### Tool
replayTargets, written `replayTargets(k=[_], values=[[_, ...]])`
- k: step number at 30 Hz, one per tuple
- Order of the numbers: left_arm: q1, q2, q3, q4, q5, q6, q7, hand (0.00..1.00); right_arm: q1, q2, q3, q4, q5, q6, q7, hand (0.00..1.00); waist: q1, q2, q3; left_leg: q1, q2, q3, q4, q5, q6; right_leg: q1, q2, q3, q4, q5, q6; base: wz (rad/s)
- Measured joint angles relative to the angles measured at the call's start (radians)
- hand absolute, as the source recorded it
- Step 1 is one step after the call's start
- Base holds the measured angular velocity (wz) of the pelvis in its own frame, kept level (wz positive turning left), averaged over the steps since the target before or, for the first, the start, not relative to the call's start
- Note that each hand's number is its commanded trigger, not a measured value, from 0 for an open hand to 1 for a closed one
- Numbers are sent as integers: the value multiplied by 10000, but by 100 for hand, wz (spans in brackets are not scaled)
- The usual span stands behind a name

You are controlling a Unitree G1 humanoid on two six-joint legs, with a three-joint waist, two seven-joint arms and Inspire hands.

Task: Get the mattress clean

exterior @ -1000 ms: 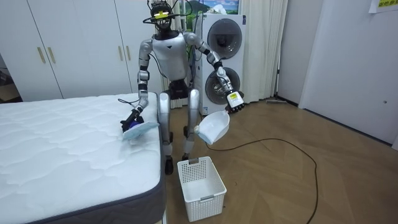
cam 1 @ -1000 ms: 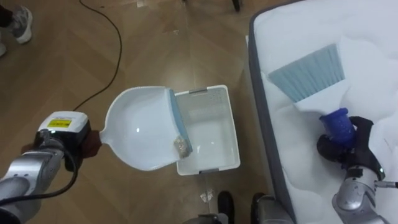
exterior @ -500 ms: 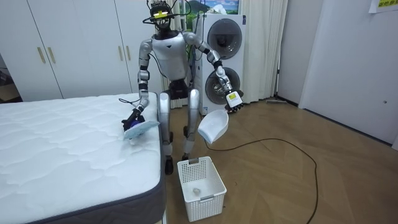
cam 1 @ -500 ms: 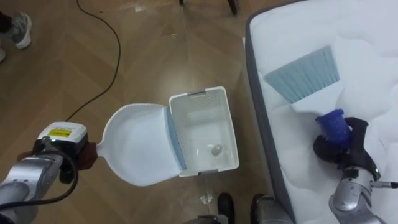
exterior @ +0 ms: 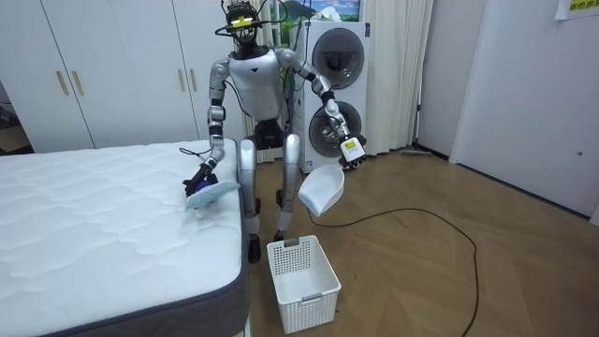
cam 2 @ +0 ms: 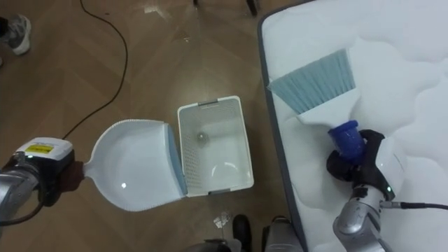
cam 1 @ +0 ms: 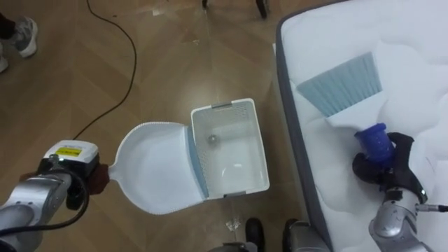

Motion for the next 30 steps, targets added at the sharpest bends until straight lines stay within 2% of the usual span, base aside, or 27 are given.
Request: replayTargets(k=[4, 6, 11, 13, 15, 17, 18, 19, 20, 22, 25, 30], values=[[1, -2, 31, 10, 23, -31, 284, 100, 249, -72, -46, -81, 160, -135, -92, 0, 154, 1, -1, 46, 3, -17, 14, -3, 4, 42, -17, -37, -4, 0, 0, 0], [2, -3, 112, 2, 10, -161, 472, 100, 436, -122, -55, -139, 160, -165, -155, 0, 261, 1, -1, 157, 5, -17, 4, -17, 18, 148, -16, -41, -17, -1, 1, 0], [101, -6, 761, -44, -43, -402, 897, 100, 580, -264, -50, -128, 157, -263, -142, 0, 366, 1, -2, 385, 17, -14, -53, -21, 23, 397, 21, -16, -163, 1, 4, -1], [360, -23, 1036, -255, -94, -537, 1176, 100, 747, -305, -51, -130, 170, -375, -147, 0, 471, -49, -26, 666, 39, 96, -198, -30, 37, 583, 56, 111, -242, 5, 12, -16], [717, -125, 1432, -601, -194, -646, 1407, 100, 910, -334, -34, -135, 169, -386, -136, 0, 677, -88, -47, 859, 178, 274, -302, -56, 42, 745, 214, 238, -474, 112, 2, -38], [1075, -338, 1731, -827, -314, -694, 1635, 100, 1144, -336, -36, -152, 173, -384, -111, 0, 833, -233, -89, 1208, 255, 449, -505, -68, 30, 936, 336, 453, -614, 159, 7, -37], [1327, -522, 1904, -863, -308, -755, 1763, 100, 1289, -334, -46, -165, 173, -381, -89, 0, 832, -313, -135, 1476, 292, 493, -648, -79, 17, 1176, 402, 523, -746, 179, 1, -33], [1607, -541, 2032, -1054, -300, -822, 1784, 100, 1428, -335, -69, -216, 167, -382, -48, 0, 870, -465, -220, 1690, 346, 586, -780, -99, -4, 1375, 516, 695, -860, 183, 5, -28], [1762, -546, 2147, -1150, -305, -882, 1785, 100, 1495, -337, -145, -257, 159, -383, -14, 0, 854, -532, -243, 1801, 356, 597, -836, -104, -13, 1496, 531, 703, -908, 196, -10, -22], [2258, -667, 2741, -1522, -360, -1127, 1839, 100, 1699, -384, -640, -347, 180, -383, 4, 0, 845, -674, -310, 2218, 502, 643, -920, -182, -44, 2018, 748, 806, -1305, 307, -7, -18], [2691, -803, 3229, -1938, -511, -1348, 2304, 100, 2023, -526, -990, -625, 452, -430, -120, 0, 842, -858, -344, 2722, 653, 788, -989, -349, -49, 2522, 913, 944, -1599, 374, 3, -24], [2835, -896, 3440, -2234, -573, -1597, 2497, 100, 2218, -525, -1324, -608, 742, -467, -134, 0, 749, -985, -316, 3280, 851, 1027, -1072, -552, -22, 3200, 1084, 1028, -2079, 559, 19, -22]])
